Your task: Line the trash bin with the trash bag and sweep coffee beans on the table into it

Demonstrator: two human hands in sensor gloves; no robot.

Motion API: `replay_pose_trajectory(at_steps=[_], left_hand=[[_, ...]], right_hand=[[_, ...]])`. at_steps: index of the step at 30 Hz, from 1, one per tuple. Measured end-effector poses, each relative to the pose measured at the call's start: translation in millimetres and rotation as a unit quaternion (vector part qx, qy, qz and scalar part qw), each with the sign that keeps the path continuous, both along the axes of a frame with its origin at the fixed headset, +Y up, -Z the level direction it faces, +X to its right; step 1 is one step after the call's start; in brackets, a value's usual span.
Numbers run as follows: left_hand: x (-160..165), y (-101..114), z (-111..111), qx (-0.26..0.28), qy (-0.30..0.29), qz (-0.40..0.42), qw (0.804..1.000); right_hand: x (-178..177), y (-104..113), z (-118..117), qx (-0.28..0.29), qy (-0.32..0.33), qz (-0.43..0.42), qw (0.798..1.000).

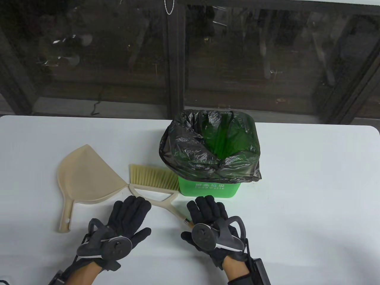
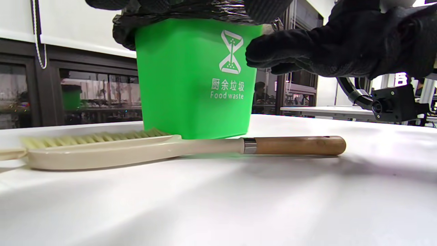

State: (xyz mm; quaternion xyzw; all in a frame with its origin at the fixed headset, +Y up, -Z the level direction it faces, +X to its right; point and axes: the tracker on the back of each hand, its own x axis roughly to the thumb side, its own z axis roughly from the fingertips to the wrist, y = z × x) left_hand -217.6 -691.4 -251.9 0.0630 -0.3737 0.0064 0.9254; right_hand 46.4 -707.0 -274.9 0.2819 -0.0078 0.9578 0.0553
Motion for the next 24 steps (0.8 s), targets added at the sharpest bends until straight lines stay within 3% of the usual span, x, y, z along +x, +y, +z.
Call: replay_pose_trajectory(at_steps=[14,24], left_hand=[[9,-14,0,0.003,-0.026,-0.063,0.998],[5,-14,0,-0.001,-0.015,-0.058,0.998]], right_hand=[[-1,-1,4,-0.014,0.039,0.003,0.999],[1,-8,2,-0.039,0.029,0.011,0.999]])
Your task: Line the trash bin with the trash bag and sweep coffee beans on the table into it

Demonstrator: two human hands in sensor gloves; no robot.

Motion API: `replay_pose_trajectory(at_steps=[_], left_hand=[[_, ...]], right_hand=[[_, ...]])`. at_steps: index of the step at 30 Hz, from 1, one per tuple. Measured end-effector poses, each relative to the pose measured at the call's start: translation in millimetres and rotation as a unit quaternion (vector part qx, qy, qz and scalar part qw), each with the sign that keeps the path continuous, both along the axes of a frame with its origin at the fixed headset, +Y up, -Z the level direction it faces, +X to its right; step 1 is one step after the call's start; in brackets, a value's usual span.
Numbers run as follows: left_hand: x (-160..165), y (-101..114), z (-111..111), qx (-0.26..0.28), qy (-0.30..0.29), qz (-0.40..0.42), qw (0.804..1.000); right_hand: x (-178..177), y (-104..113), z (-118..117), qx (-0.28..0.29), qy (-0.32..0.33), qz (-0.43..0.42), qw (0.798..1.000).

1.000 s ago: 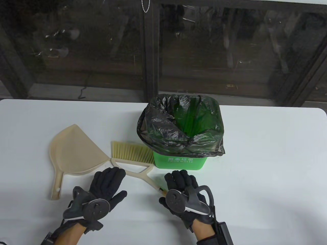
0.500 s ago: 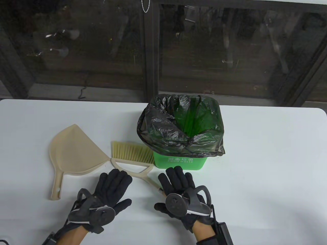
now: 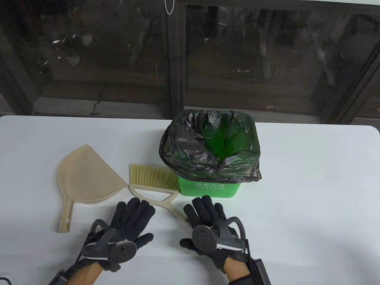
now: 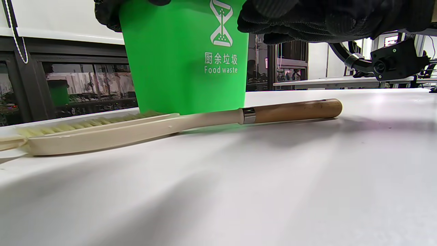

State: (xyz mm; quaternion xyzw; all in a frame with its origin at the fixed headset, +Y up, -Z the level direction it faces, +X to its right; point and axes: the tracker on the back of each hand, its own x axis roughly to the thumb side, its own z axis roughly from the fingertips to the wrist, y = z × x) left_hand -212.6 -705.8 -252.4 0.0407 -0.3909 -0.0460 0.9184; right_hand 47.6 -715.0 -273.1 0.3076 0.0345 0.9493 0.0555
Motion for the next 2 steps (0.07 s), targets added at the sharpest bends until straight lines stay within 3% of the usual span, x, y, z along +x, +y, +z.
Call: replay_pose_trajectory(at_steps=[2], left_hand=[[-0.2,0.7,0.6,0.003,0.0,-0.002,1.0]], right_hand=[[-0.4,-0.2,0.2,-0.002,0.0,0.001,1.0]])
